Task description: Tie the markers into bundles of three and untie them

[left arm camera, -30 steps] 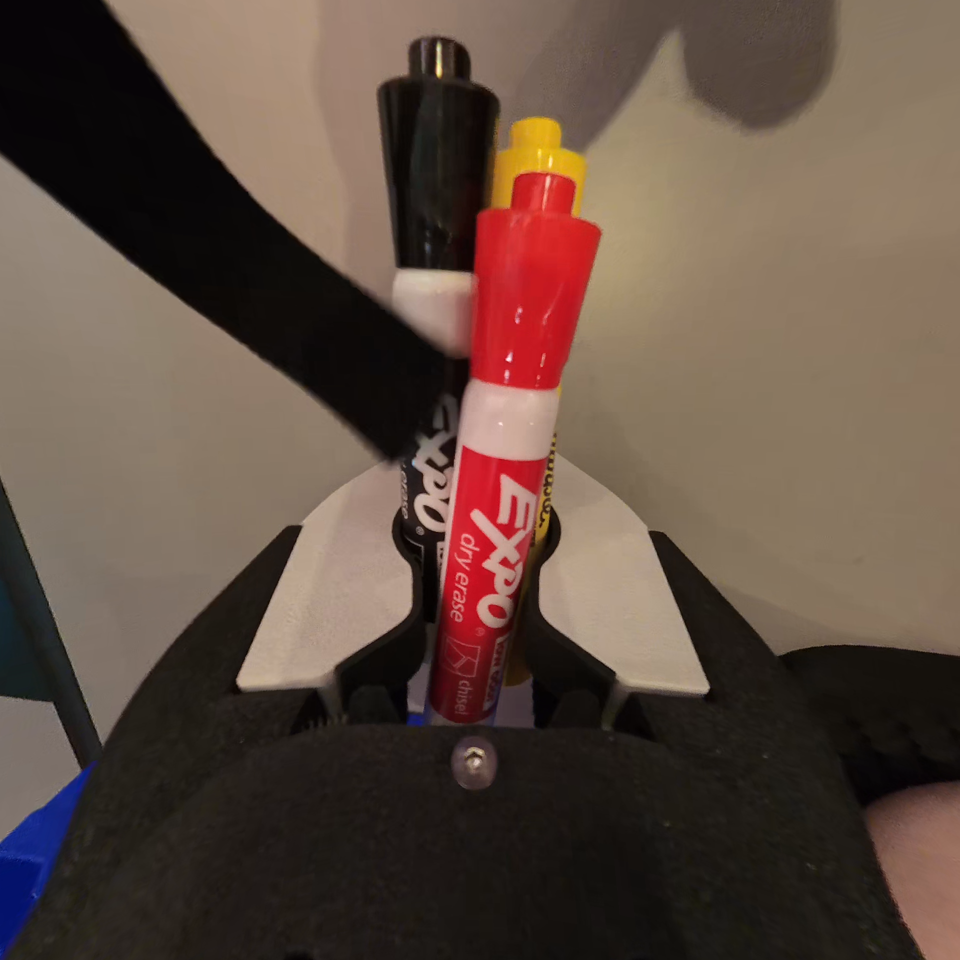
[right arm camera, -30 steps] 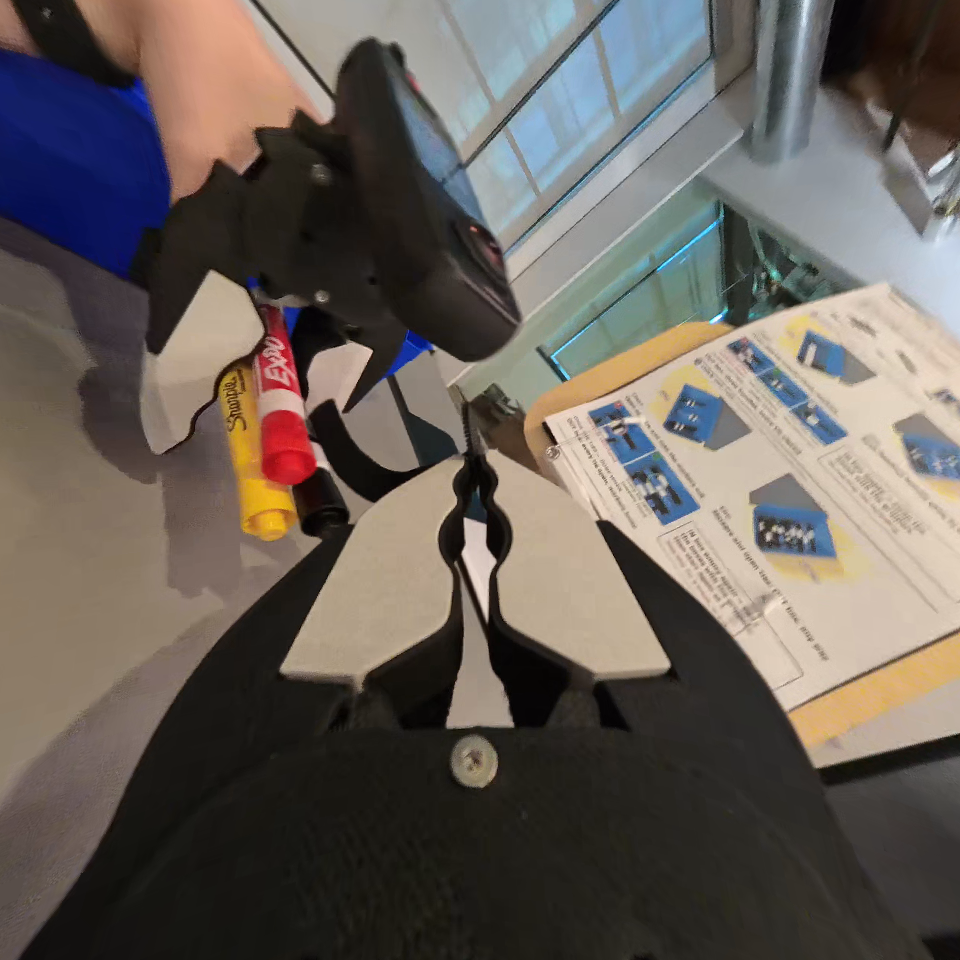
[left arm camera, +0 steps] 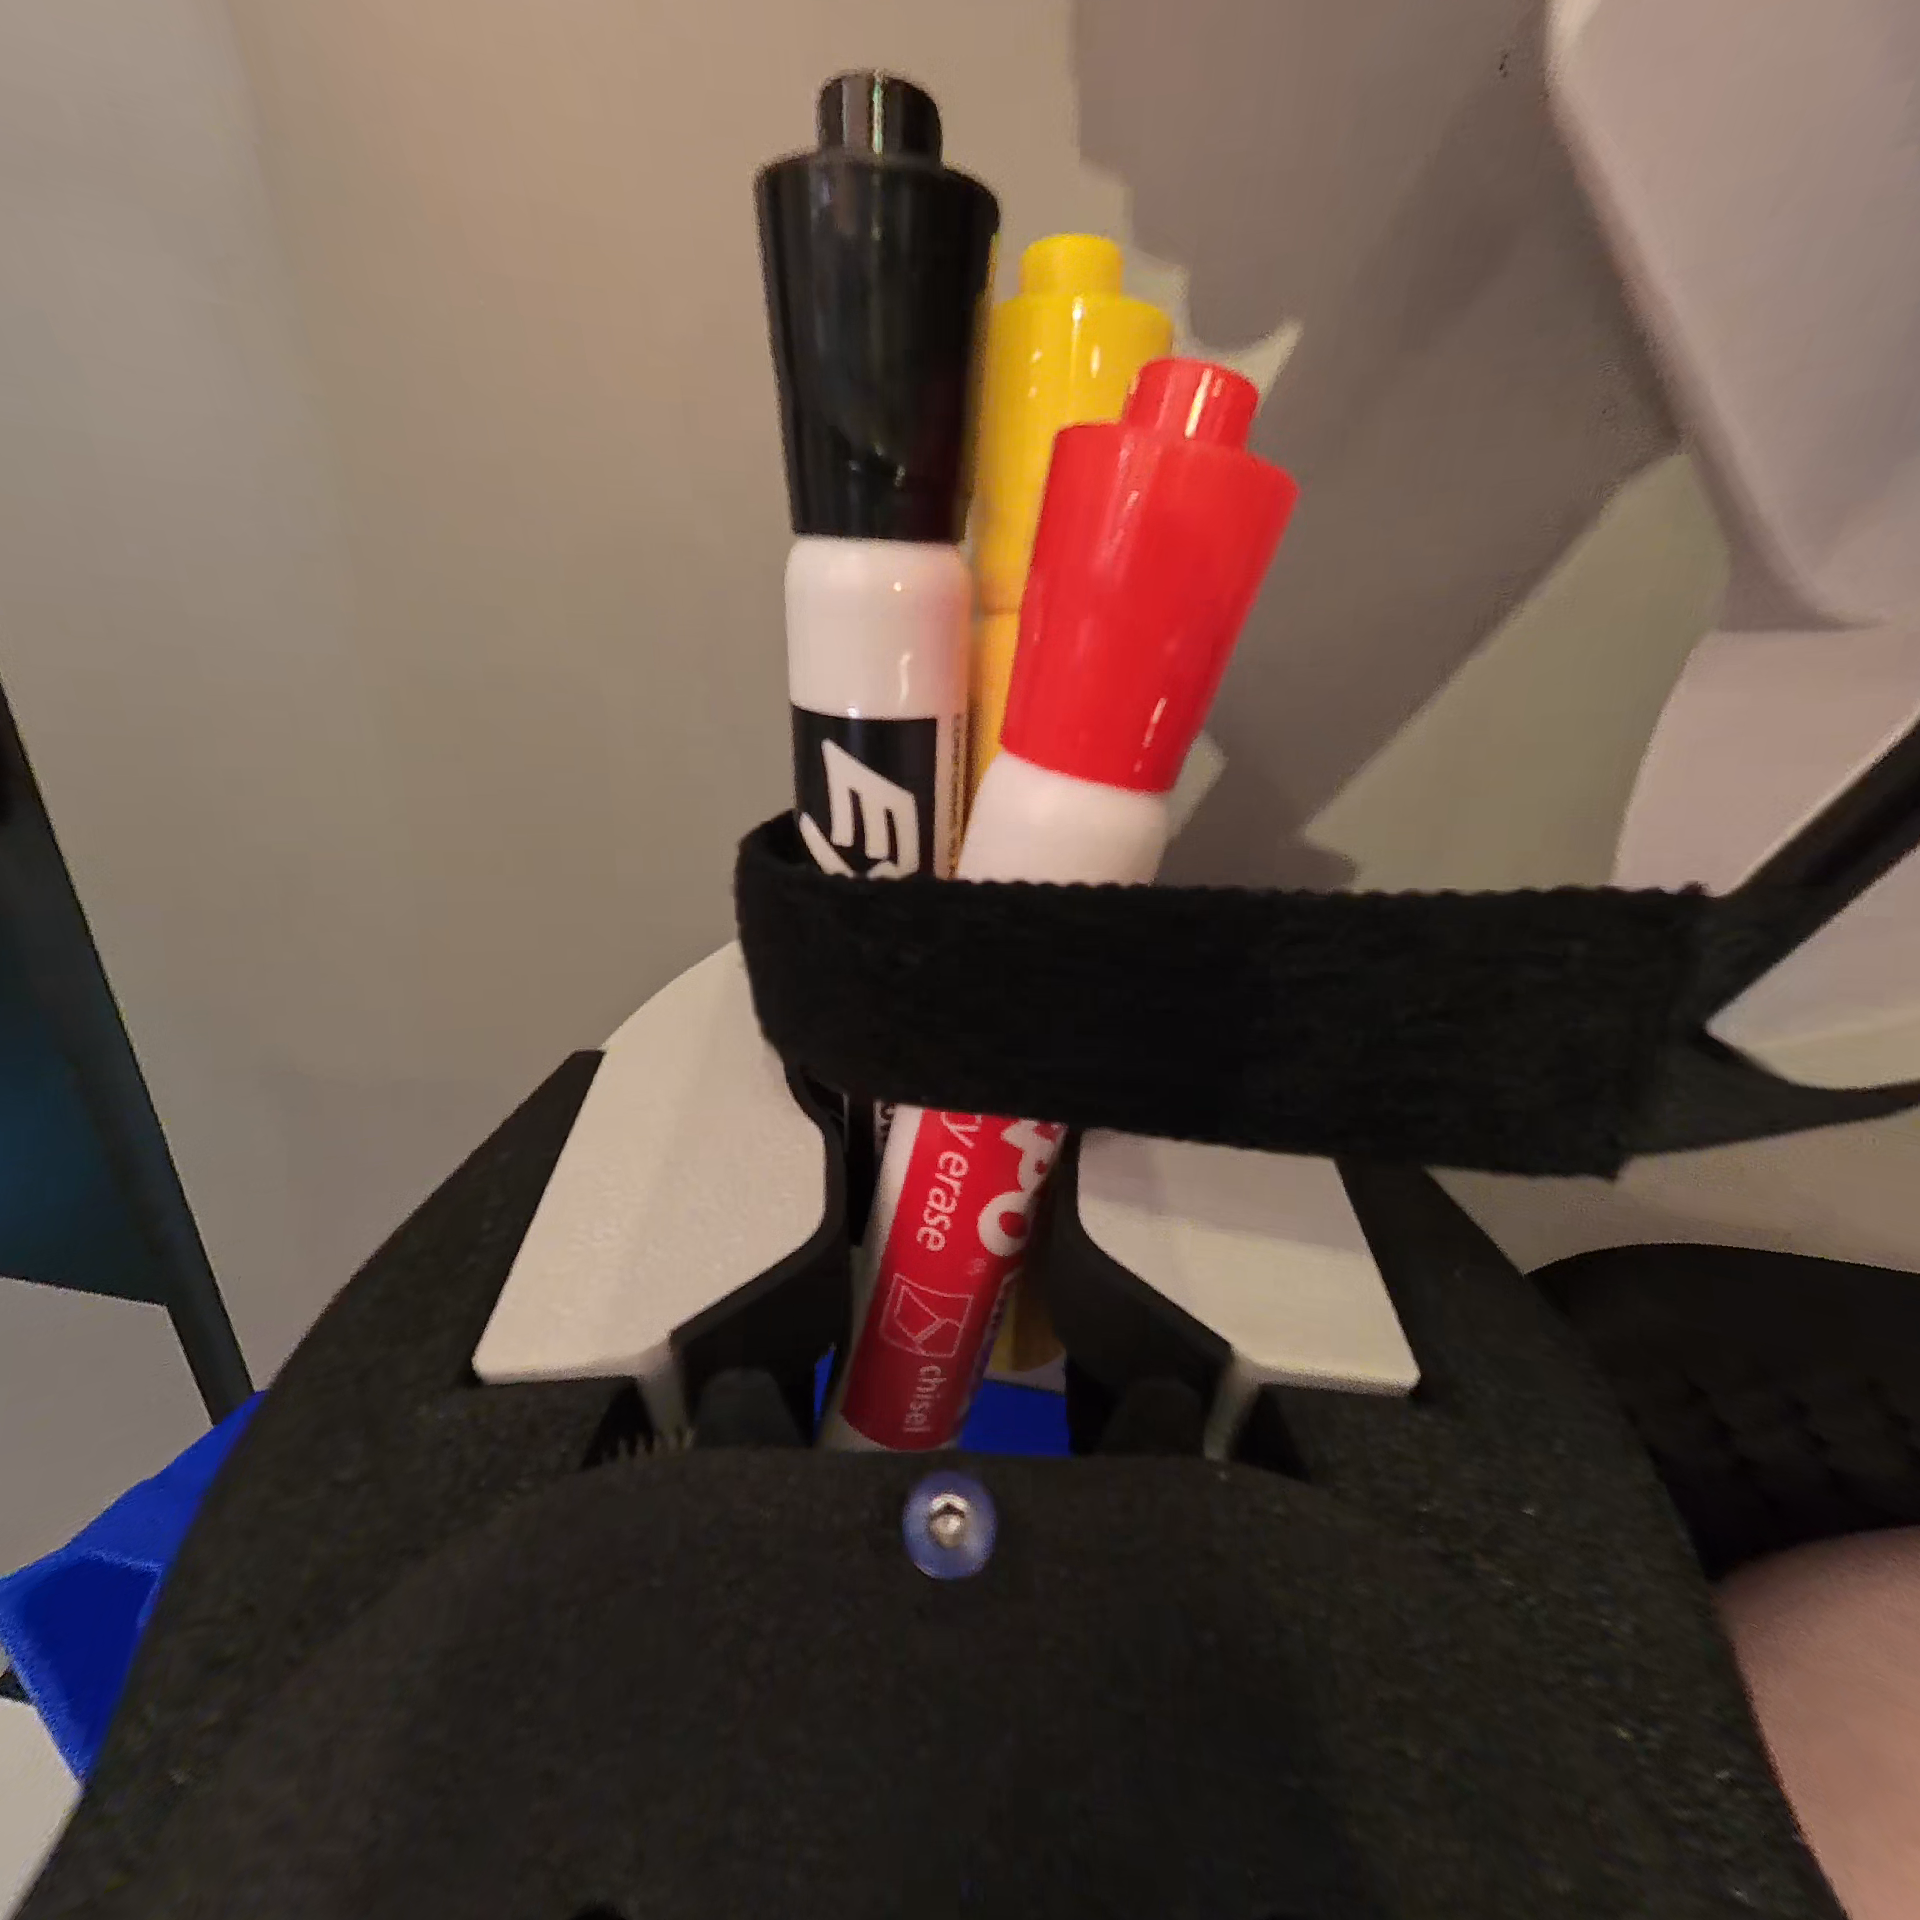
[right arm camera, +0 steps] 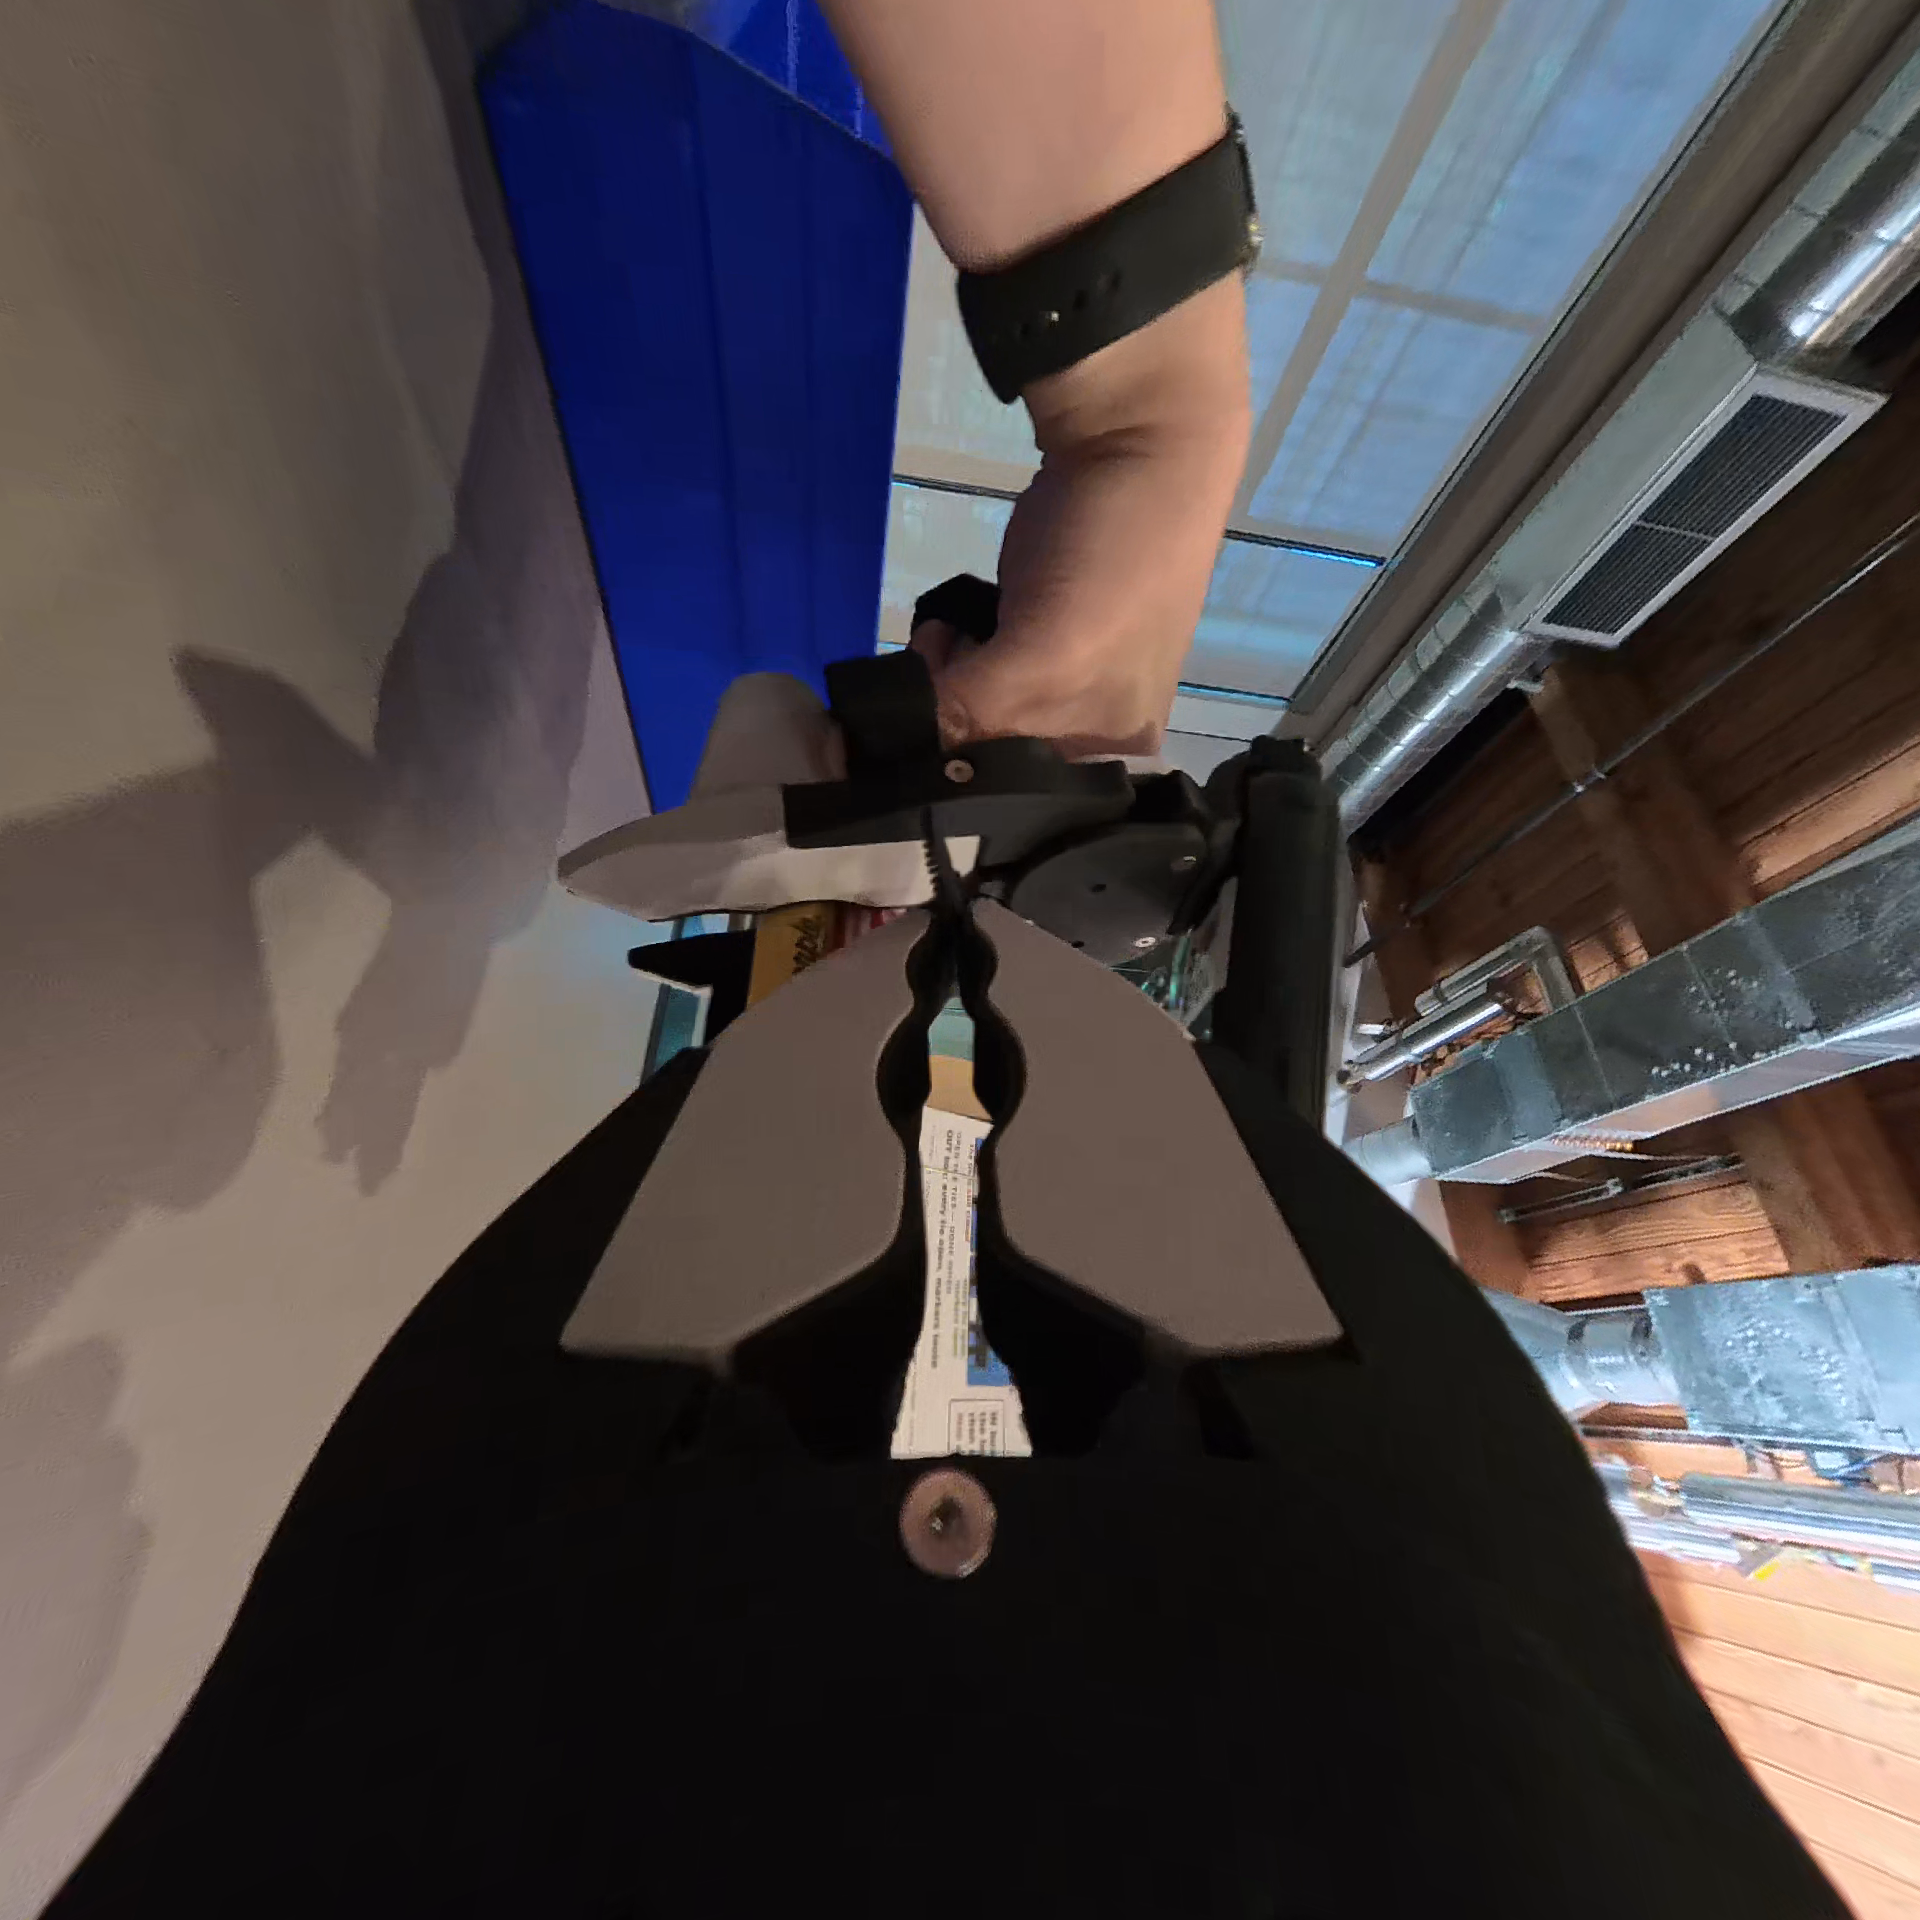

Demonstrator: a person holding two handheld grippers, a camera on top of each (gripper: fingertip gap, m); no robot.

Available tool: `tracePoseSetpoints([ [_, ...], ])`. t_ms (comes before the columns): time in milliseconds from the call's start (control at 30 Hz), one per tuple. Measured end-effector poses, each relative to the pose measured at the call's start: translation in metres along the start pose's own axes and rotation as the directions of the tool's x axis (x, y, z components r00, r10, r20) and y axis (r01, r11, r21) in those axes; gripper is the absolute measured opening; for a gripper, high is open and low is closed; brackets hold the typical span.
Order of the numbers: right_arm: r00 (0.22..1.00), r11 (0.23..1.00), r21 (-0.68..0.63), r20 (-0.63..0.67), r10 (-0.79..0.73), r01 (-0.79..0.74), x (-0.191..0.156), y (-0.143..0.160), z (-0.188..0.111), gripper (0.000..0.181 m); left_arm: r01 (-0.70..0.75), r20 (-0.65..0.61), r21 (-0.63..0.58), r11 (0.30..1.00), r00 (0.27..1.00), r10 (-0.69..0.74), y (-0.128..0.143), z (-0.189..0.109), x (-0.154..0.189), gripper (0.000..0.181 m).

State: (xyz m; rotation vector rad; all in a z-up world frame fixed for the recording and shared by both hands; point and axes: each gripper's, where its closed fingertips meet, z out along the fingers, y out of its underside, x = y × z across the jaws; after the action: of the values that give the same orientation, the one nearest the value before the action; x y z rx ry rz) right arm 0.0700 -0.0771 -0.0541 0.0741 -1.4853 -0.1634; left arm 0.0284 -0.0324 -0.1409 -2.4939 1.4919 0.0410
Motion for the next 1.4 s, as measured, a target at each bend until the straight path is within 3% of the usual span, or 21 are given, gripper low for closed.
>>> tracePoseSetpoints([
  [33,1.0,1.0,-0.002,0.0,-0.016,0.016,-0.002,-0.001,0.0,0.003,0.004,0.004,-0.001,1.0,1.0,-0.004,0.001,0.0,-0.001,0.042],
  [433,0.992,0.992,0.003,-0.027,-0.127,0.127,-0.014,-0.009,0.005,0.004,-0.017,-0.001,0.026,1.0,1.0,0.017,-0.006,-0.003,0.002,0.042],
  [1400,0.993,0.991,0.058,-0.03,-0.117,0.119,-0.006,-0.016,-0.002,0.015,-0.07,0.03,0.062,0.996,0.997,0.068,-0.016,-0.018,0.01,0.042],
])
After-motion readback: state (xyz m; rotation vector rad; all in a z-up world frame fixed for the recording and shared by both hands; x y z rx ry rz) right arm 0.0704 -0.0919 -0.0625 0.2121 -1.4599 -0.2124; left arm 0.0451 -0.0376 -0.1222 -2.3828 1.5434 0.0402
